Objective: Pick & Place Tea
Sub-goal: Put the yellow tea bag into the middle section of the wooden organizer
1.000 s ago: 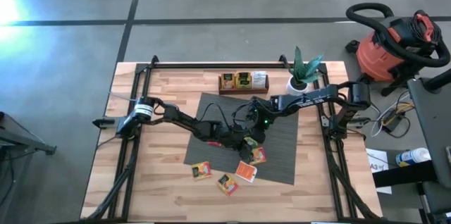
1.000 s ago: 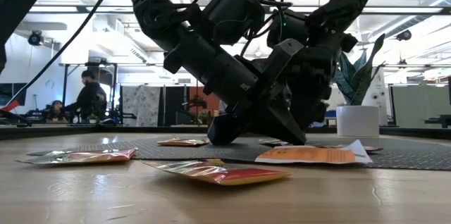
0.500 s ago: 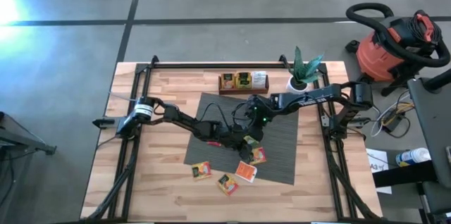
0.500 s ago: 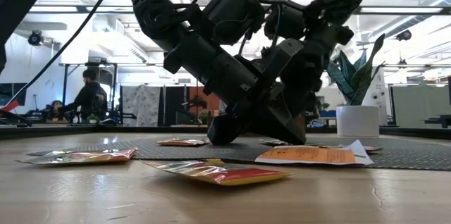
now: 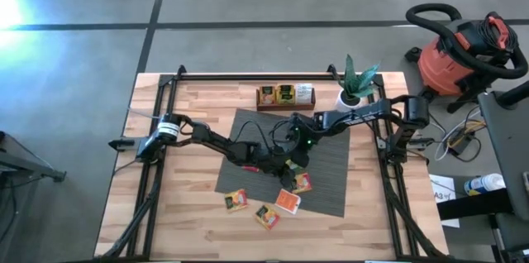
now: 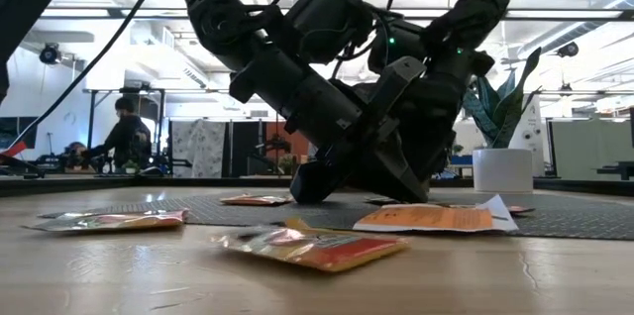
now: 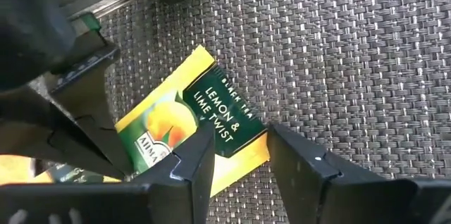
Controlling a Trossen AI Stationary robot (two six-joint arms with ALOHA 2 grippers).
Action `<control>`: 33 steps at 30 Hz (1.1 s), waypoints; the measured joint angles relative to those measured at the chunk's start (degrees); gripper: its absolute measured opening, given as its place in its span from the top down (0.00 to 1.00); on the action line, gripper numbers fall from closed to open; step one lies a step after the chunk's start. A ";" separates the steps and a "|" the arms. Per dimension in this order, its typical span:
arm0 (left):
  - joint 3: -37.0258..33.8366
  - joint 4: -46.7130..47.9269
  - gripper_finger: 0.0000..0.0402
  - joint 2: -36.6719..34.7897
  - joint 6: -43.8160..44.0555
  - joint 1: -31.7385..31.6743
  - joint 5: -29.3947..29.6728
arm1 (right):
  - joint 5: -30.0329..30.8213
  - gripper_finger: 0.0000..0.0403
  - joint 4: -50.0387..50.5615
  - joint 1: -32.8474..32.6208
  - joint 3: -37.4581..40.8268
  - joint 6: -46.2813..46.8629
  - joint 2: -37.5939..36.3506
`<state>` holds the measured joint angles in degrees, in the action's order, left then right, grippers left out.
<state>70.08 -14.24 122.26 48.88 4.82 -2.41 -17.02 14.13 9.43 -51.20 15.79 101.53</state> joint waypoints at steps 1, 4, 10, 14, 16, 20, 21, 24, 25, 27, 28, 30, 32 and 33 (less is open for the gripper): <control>0.00 0.11 1.00 0.00 0.04 0.00 -0.01 | -0.79 0.67 0.02 0.02 0.00 -0.05 -0.02; 0.00 0.23 1.00 0.00 0.02 0.00 -0.06 | -4.69 0.68 0.27 0.05 0.06 0.06 0.02; -0.02 0.24 1.00 0.00 0.13 -0.02 -0.07 | -9.64 0.71 0.50 -0.35 0.13 0.75 0.11; -0.02 0.22 1.00 0.00 0.15 -0.02 -0.07 | -9.80 0.73 0.57 -0.39 0.02 0.75 0.05; -0.02 0.22 1.00 0.00 0.18 -0.02 -0.09 | -9.84 0.75 0.59 -0.39 -0.08 0.60 -0.06; -0.02 0.20 1.00 -0.08 0.02 0.06 -0.07 | -9.83 0.80 0.59 -0.42 -0.17 0.25 -0.21; -0.02 0.11 1.00 -0.23 -0.32 0.17 -0.03 | -9.81 0.82 0.59 -0.42 -0.17 0.19 -0.33; -0.11 -0.30 1.00 -0.57 -0.59 0.49 0.79 | -8.90 0.89 0.71 -0.50 -0.17 -0.98 -1.20; -0.14 -0.30 1.00 -0.96 -0.58 0.50 0.92 | -8.80 0.91 0.72 -0.50 -0.17 -1.51 -1.55; -0.26 0.22 1.00 -1.55 -0.37 0.50 1.15 | -8.70 0.96 0.80 -0.48 -0.22 -2.33 -2.44; -0.31 0.68 1.00 -2.21 -0.37 0.50 1.44 | -8.37 0.97 0.99 -0.46 -0.22 -2.60 -2.99; -0.37 1.96 1.00 -3.61 -0.83 0.55 2.82 | -6.73 0.97 1.11 -0.22 -0.28 -2.75 -4.34; -0.37 2.97 1.00 -5.60 -1.66 0.55 4.84 | -5.42 0.98 1.44 0.33 -0.33 -2.97 -6.09; -0.35 4.24 1.00 -7.01 -2.27 0.56 6.13 | -5.08 0.98 1.34 0.69 -0.35 -2.97 -6.97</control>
<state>69.73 -10.00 115.25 46.61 5.38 3.71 -22.09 15.47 10.12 -51.55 12.82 94.57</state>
